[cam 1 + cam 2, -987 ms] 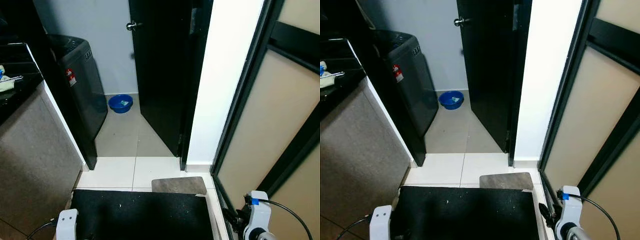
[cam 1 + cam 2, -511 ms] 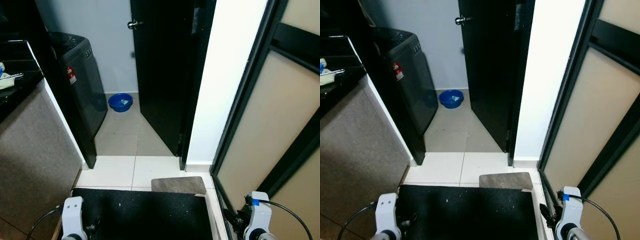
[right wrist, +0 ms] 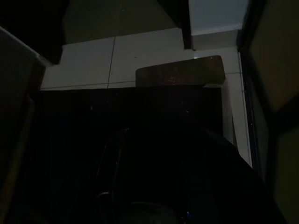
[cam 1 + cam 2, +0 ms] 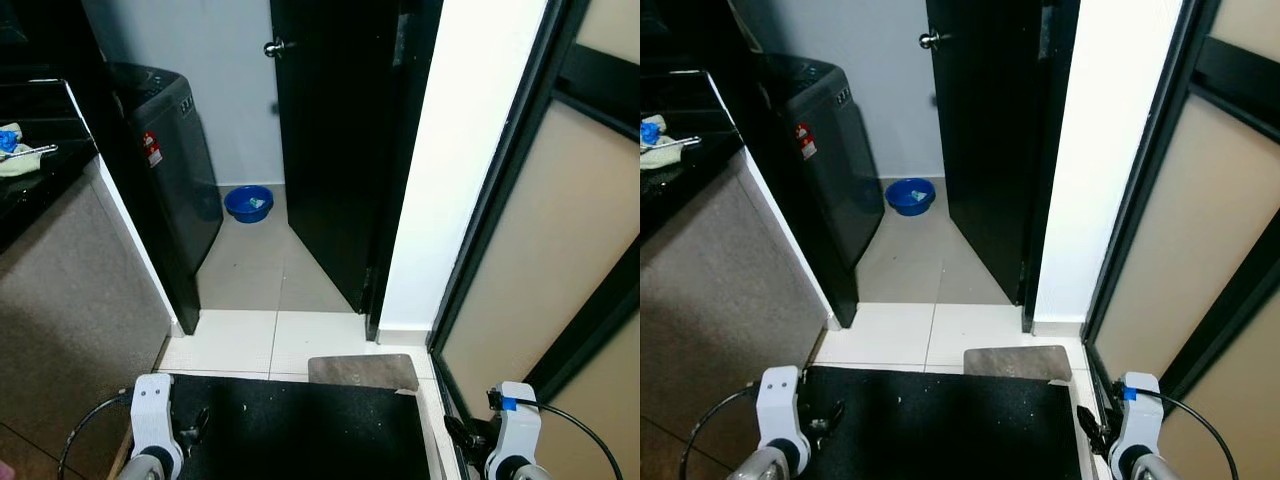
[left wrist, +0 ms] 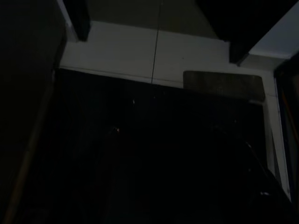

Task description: Kitchen organization

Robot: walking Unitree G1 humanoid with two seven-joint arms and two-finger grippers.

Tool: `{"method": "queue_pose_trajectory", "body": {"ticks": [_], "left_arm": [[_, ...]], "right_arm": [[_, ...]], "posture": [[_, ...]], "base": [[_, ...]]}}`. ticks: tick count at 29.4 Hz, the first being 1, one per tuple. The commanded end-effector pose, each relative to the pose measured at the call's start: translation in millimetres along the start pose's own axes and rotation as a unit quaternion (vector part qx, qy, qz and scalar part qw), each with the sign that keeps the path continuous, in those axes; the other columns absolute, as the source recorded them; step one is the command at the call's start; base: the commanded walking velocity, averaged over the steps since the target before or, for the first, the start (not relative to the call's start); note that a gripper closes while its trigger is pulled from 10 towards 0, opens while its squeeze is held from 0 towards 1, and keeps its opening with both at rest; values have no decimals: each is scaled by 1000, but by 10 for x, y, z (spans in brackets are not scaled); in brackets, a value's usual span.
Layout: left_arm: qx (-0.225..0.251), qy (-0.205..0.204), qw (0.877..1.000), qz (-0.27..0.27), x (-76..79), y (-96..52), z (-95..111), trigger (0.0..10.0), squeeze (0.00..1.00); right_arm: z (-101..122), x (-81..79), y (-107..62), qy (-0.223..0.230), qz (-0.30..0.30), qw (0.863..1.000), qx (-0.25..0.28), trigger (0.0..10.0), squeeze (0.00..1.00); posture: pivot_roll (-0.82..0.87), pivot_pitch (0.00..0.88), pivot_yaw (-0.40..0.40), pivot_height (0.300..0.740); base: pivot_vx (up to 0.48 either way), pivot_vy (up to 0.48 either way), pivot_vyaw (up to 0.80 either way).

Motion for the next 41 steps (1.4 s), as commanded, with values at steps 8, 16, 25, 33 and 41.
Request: {"method": "queue_pose_trajectory", "body": {"ticks": [8,16,25,33,41], "left_arm": [[3,-14,1000,0,64,-49,65,10000,0],[-19,-21,1000,11,4,-101,25,10000,0],[-37,-25,999,16,-56,-97,-73,10000,0],[-46,-27,998,17,-80,-81,-127,10000,0],[-50,-28,998,17,-97,-62,-148,10000,0]], "right_arm": [[27,-31,21,0,4,1000,3,10000,0],[29,-41,15,1,4,1000,4,10000,0],[45,-44,6,3,4,1000,7,10000,0],[60,-45,6,4,3,1000,9,10000,0],[69,-51,10,5,2,1000,9,10000,0]], "posture": [[-58,0,21,740],[-45,0,7,740],[-49,0,12,740],[-49,0,14,740],[-49,0,17,740]], "base": [[0,0,0],[0,0,0],[0,0,0],[0,0,0],[0,0,0]]}}
Point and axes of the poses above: a point about 5 cm out from each wrist's last joint towards the gripper, its own y axis pointing out of the wrist towards the gripper, its own z axis along the axis of the wrist's last joint, x = y × z, the point moved 1 cm from there along y, pointing out of the wrist towards the gripper, and after that the axes turned 4 degrees about y, right-handed, at the moved point
